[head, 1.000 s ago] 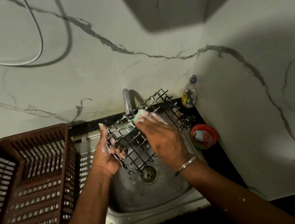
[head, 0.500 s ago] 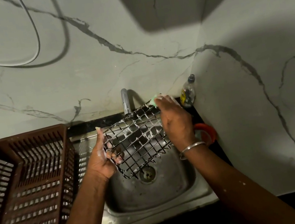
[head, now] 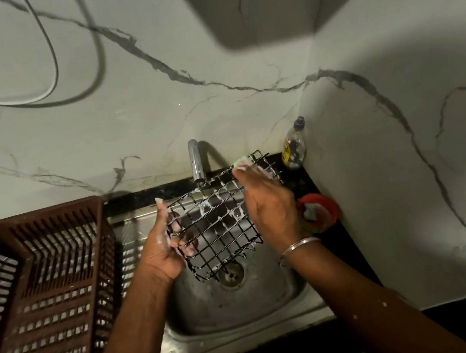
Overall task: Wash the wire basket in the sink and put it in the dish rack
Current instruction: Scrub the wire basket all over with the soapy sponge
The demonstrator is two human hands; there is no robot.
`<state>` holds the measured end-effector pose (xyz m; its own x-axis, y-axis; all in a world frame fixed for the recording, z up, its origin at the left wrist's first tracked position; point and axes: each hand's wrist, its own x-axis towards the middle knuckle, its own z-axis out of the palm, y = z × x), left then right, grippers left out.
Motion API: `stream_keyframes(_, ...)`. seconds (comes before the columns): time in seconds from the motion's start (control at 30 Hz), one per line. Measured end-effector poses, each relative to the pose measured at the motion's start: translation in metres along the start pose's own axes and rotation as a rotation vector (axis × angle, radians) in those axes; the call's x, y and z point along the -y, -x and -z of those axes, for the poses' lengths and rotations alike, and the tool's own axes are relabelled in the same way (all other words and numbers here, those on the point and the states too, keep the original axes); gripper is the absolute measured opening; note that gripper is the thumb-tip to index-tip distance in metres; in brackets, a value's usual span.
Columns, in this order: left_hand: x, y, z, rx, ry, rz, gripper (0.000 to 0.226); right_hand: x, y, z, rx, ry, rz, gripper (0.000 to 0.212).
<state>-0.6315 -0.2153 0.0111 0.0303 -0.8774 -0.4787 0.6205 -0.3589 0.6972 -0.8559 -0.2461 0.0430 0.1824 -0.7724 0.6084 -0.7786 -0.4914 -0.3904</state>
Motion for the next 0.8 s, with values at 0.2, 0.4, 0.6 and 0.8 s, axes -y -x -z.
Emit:
stream_keyframes(0.2,0.004,-0.009,-0.009,-0.005,-0.039,0.015,0.05,0.04,0.016,-0.012,0.002,-0.143,0.06,0.043)
stream_keyframes(0.4,0.003,-0.005,-0.016,0.023,-0.094,0.031,0.089,0.061,0.019,-0.02,0.007,-0.157,0.187,0.033)
stream_keyframes(0.6,0.001,-0.012,-0.009,0.054,-0.056,0.071,0.078,0.076,0.034,-0.02,0.01,-0.168,0.303,0.028)
stream_keyframes(0.8,-0.002,-0.013,-0.006,0.061,-0.066,0.131,0.11,0.061,0.051,-0.015,0.051,-0.17,0.372,0.035)
